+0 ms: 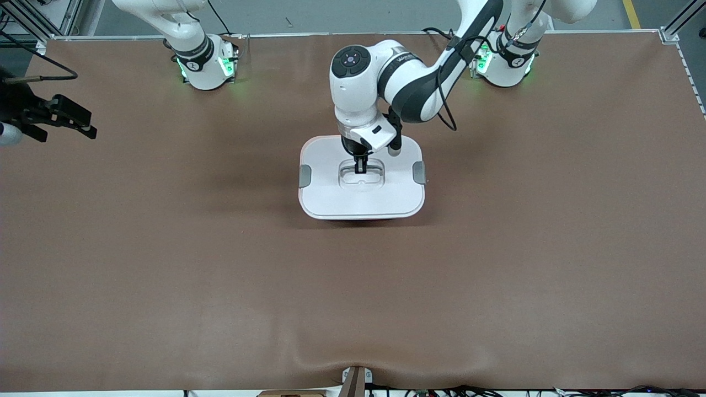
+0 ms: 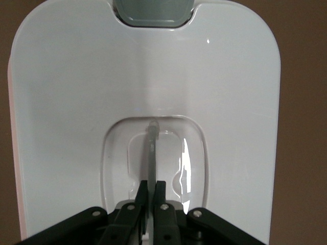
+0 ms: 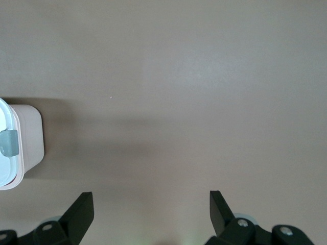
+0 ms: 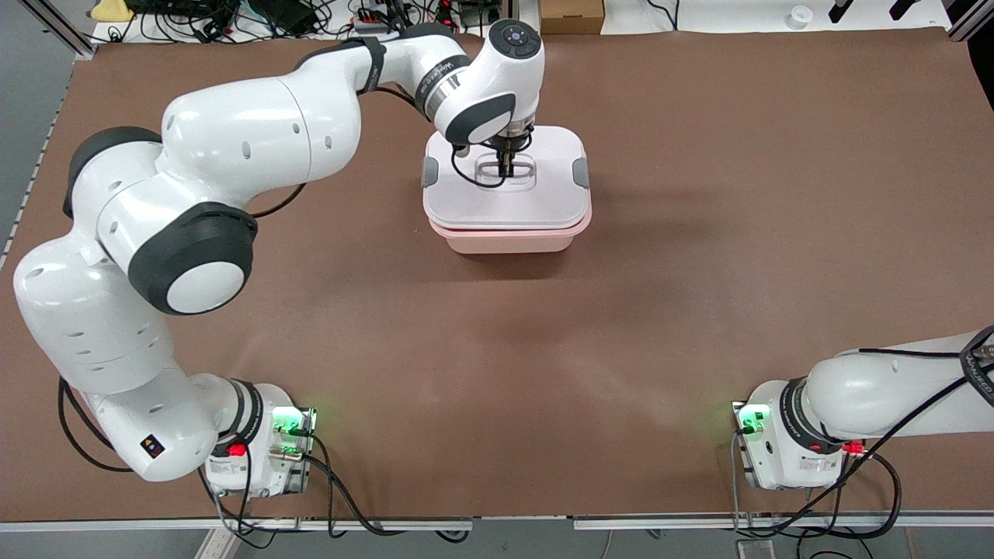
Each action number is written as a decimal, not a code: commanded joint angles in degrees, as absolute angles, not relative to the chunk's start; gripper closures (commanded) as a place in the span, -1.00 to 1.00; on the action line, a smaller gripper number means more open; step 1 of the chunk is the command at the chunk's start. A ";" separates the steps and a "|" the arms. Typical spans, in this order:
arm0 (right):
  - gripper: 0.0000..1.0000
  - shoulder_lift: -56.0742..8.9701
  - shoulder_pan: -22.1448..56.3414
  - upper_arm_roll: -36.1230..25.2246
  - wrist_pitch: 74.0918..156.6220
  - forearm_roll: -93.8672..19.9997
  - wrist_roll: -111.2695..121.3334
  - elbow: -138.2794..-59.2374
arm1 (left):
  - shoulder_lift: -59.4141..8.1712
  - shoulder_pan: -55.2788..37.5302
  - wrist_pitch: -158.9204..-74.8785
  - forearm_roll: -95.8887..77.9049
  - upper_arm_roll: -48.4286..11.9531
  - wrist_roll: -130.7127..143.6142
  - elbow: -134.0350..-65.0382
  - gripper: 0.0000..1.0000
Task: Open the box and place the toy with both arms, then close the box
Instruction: 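Lower the lid onto the box with the left gripper and press it down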
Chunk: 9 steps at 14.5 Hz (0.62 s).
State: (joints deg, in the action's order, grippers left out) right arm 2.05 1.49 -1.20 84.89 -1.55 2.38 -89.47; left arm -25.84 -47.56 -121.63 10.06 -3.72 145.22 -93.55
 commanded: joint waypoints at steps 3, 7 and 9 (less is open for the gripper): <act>-1.00 1.67 1.85 -1.05 81.66 -1.76 1.76 -89.21 | -25.05 -48.34 -122.52 11.60 -3.96 146.51 -94.66 1.00; -1.00 1.50 2.28 -1.05 81.65 -1.76 1.93 -89.21 | -24.26 -48.60 -122.61 11.69 -4.04 146.51 -95.71 1.00; -1.00 1.58 2.29 -1.05 81.21 -1.67 1.93 -89.30 | -24.08 -48.60 -122.61 11.69 -4.04 146.51 -96.32 1.00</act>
